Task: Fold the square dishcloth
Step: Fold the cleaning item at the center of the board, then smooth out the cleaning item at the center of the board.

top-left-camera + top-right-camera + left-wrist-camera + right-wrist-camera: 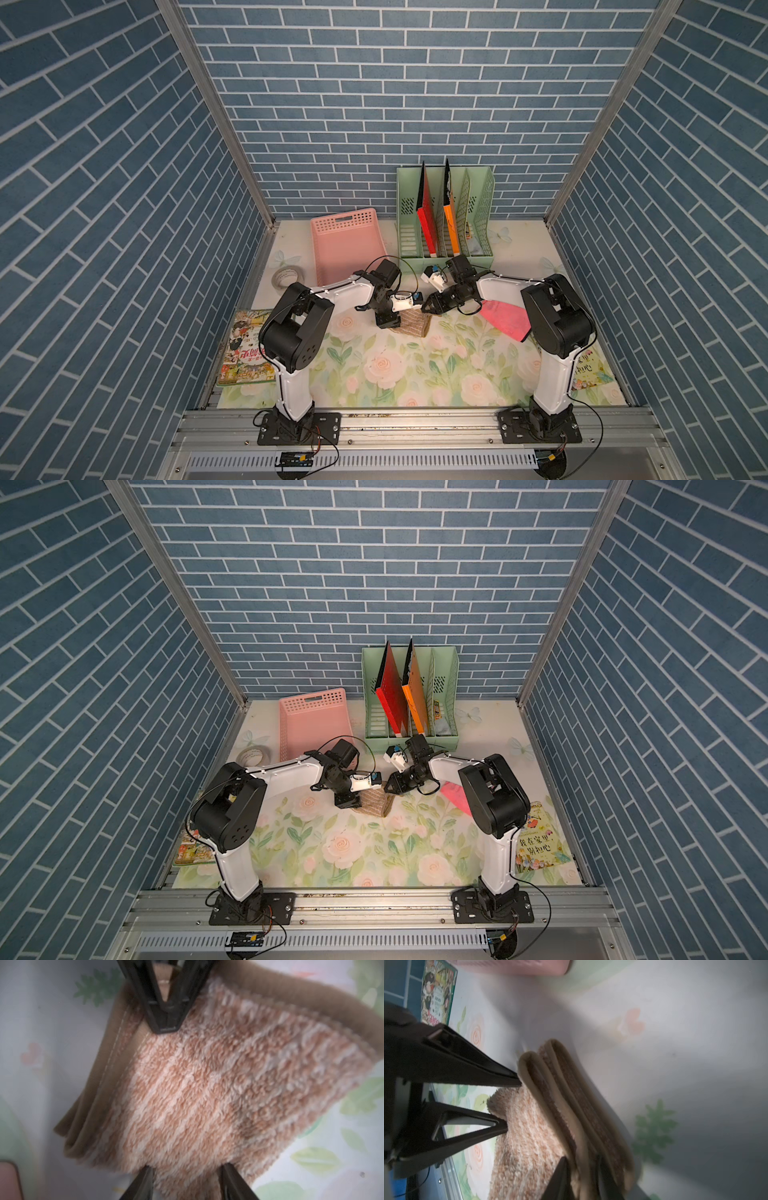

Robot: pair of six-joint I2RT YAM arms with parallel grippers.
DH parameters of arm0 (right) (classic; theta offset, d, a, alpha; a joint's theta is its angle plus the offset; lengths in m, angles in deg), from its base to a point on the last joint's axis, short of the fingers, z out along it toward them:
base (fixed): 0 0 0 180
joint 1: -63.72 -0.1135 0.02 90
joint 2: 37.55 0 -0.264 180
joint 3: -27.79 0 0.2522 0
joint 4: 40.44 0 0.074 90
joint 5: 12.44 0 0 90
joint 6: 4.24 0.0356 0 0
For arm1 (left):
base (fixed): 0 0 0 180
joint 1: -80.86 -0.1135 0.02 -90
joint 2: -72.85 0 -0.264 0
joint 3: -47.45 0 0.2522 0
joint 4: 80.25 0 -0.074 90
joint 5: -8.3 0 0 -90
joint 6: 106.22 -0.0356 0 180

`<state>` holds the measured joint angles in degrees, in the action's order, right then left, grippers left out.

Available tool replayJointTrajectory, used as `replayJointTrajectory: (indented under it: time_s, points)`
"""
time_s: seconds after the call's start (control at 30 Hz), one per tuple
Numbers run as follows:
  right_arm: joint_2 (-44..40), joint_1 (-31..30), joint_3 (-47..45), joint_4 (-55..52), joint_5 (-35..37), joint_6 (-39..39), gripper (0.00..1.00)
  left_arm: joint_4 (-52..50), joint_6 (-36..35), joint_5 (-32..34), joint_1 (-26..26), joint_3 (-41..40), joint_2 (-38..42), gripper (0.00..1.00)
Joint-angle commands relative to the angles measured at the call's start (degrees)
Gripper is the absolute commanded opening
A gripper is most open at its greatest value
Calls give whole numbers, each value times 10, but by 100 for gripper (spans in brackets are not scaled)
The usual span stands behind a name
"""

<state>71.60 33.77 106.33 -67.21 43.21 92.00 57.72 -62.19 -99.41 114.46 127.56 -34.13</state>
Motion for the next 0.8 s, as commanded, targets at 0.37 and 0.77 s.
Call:
replayJointTrajectory:
  time_s: [0.37, 0.77]
  points:
    - [-241, -23, -250, 260, 12, 299, 9, -2, 23, 12, 11, -24, -2, 55]
    - [-177, -82, -290, 422, -25, 435, 2, -13, 33, -1, 5, -16, 6, 56]
